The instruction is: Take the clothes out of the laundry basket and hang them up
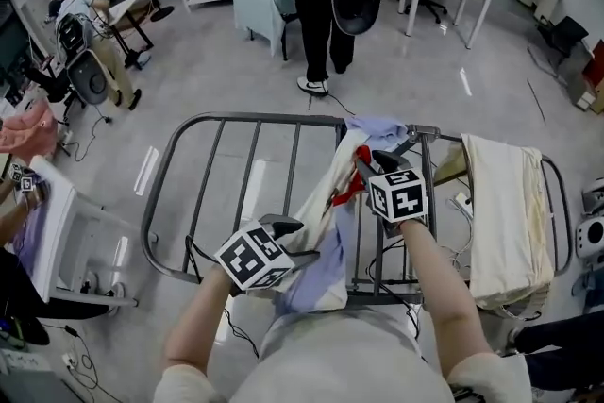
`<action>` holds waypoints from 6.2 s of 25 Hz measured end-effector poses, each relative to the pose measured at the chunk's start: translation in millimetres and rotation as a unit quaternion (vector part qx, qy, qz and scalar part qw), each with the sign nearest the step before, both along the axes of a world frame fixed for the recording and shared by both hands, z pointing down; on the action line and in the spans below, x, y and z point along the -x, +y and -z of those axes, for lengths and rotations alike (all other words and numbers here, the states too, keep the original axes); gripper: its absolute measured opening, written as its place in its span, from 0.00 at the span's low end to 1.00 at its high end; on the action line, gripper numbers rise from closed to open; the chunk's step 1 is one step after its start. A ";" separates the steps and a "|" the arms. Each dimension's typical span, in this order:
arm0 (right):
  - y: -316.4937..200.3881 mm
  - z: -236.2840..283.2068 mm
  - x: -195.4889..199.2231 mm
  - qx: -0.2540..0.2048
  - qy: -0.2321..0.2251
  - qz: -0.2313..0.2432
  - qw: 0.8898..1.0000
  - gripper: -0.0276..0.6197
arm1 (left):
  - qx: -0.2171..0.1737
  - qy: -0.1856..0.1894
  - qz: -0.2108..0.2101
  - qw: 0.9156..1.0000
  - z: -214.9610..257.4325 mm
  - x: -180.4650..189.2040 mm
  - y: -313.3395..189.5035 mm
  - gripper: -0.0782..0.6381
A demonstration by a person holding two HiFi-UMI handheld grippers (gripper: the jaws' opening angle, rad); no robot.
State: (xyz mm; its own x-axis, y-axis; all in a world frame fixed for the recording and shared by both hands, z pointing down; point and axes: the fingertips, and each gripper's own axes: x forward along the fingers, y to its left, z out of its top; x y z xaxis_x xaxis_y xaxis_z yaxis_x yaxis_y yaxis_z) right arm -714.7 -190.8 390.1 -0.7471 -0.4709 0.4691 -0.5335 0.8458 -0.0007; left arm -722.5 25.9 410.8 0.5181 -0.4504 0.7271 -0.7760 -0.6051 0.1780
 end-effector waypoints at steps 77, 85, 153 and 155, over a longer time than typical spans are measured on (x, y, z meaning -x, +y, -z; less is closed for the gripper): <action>-80.6 -11.9 -131.3 0.013 0.056 -0.294 0.954 0.07 | -0.061 -0.262 0.219 0.938 -1.7 445.1 -116.2 0.29; -64.1 -4.3 -135.1 0.011 0.037 -0.290 0.956 0.20 | -0.048 -0.180 0.266 0.946 6.9 457.9 -79.0 0.61; 363.3 22.4 -277.3 0.055 -0.054 -0.224 0.971 0.05 | -0.127 -0.146 0.262 0.946 15.6 258.6 139.9 0.14; 371.4 13.3 -293.6 0.071 -0.047 -0.239 0.967 0.05 | -0.127 -0.144 0.258 0.947 17.2 256.8 140.0 0.14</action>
State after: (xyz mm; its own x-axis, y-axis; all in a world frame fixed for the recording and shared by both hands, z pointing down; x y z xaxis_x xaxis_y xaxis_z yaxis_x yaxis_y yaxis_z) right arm -421.1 180.6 376.9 -0.5019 -0.7090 0.4953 -0.8558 0.4900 -0.1657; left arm -979.3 165.9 393.6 -0.0230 -0.7684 0.6396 -0.9743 -0.1262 -0.1867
